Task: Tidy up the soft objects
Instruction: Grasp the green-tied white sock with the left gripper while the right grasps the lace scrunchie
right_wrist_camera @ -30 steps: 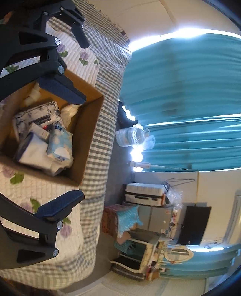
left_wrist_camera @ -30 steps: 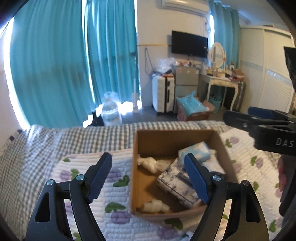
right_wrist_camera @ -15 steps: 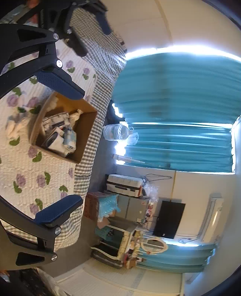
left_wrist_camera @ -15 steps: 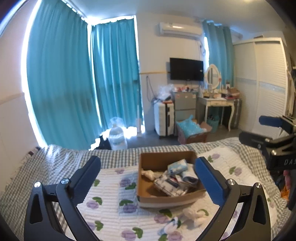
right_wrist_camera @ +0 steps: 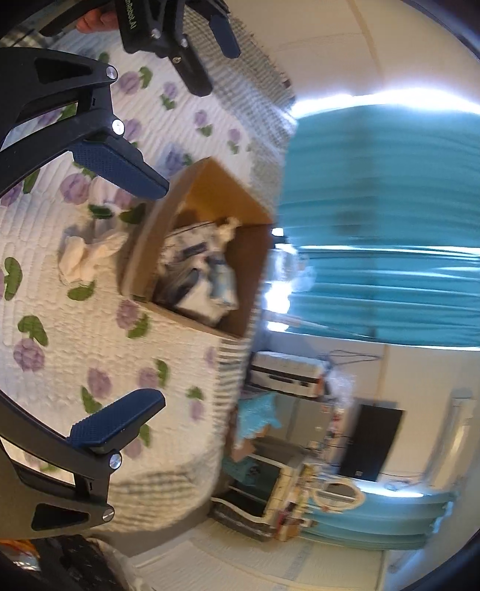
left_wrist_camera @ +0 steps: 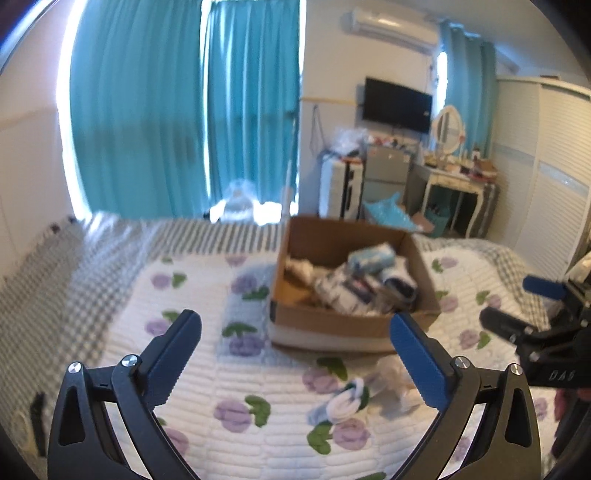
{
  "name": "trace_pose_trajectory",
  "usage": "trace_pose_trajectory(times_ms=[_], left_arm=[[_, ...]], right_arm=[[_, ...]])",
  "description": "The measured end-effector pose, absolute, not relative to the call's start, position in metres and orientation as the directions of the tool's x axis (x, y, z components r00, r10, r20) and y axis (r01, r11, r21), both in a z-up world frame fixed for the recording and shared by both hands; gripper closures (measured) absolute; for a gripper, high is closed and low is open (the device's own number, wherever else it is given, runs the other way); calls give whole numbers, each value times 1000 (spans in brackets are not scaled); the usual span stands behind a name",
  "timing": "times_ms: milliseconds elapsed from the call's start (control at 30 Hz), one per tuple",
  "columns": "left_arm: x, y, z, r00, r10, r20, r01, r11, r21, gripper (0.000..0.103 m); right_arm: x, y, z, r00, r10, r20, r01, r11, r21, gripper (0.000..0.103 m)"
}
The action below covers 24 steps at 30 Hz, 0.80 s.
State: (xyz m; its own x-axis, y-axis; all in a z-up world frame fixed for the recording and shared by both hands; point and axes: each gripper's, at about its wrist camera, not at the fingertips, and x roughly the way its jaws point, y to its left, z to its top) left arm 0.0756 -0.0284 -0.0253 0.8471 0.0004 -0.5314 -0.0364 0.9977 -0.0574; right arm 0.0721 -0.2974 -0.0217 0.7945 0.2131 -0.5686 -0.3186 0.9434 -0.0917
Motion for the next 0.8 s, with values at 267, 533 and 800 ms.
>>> trace_pose_trajectory(times_ms=[267,533,800], left_arm=[[89,-29,-97,780,41,-625,-69,997,-20,0],[94,-28,-131,710,24,-704,-49,999,-15,0],[82,-55,-135,706,-31,-707,23,1000,-20,0]], right_arm=[[116,-285,-114,692,196,-695,-329,942,-62,2],[128,-272,-193,556,230,-799,-404,914,-18,26],[124,-272,-202,523,220,-823,-426,904,-29,72]])
